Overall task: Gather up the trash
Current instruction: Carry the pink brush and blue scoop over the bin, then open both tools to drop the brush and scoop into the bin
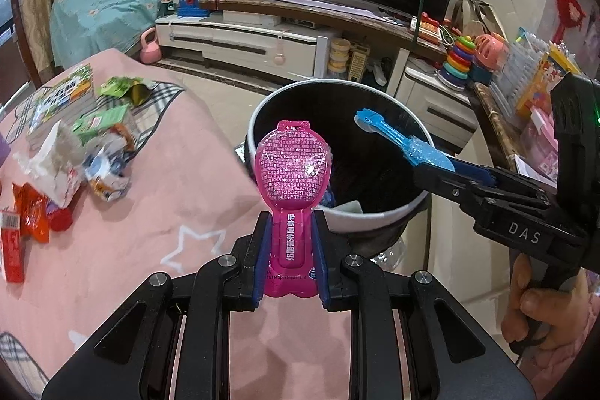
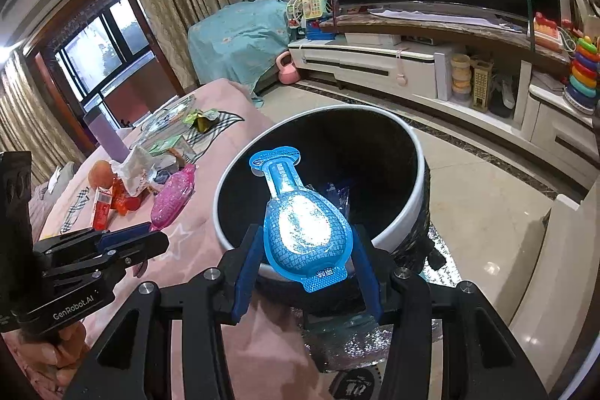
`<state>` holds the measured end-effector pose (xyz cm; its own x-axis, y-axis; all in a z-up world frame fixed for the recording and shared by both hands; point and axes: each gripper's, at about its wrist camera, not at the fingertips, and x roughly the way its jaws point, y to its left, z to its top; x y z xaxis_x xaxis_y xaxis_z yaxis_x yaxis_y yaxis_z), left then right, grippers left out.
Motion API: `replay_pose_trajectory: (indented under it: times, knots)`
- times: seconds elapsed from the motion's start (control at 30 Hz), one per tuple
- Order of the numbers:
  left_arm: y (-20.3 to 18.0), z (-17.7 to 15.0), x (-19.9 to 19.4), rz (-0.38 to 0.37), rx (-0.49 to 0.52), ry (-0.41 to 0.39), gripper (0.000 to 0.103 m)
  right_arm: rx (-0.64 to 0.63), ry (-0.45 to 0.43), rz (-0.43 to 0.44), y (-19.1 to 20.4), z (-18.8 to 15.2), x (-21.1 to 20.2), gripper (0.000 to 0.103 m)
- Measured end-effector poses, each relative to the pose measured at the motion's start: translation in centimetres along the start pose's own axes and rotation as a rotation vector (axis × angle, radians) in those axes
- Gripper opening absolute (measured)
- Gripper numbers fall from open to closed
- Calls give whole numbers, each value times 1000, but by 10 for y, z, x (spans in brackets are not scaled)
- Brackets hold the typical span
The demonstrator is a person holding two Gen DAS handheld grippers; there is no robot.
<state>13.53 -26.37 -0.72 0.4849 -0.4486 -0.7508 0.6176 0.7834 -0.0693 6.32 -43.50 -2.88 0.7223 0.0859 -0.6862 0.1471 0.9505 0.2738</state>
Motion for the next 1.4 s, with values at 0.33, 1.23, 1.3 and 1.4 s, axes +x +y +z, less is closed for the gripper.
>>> replay_pose_trajectory:
  times: [0.33, 1.23, 1.3, 1.4]
  knots:
    - [-11, 16, 20, 1, 38, 17, 20, 4, 16, -24, -15, 11, 12, 48]
    - [-9, 29, 46, 6, 18, 53, 55, -25, 51, -47, -28, 30, 34, 50]
    - [-8, 28, 42, 10, 16, 42, 56, -16, 50, -42, -28, 28, 33, 51]
    - [-4, 23, 36, 17, 7, 32, 57, -4, 41, -35, -27, 27, 29, 55]
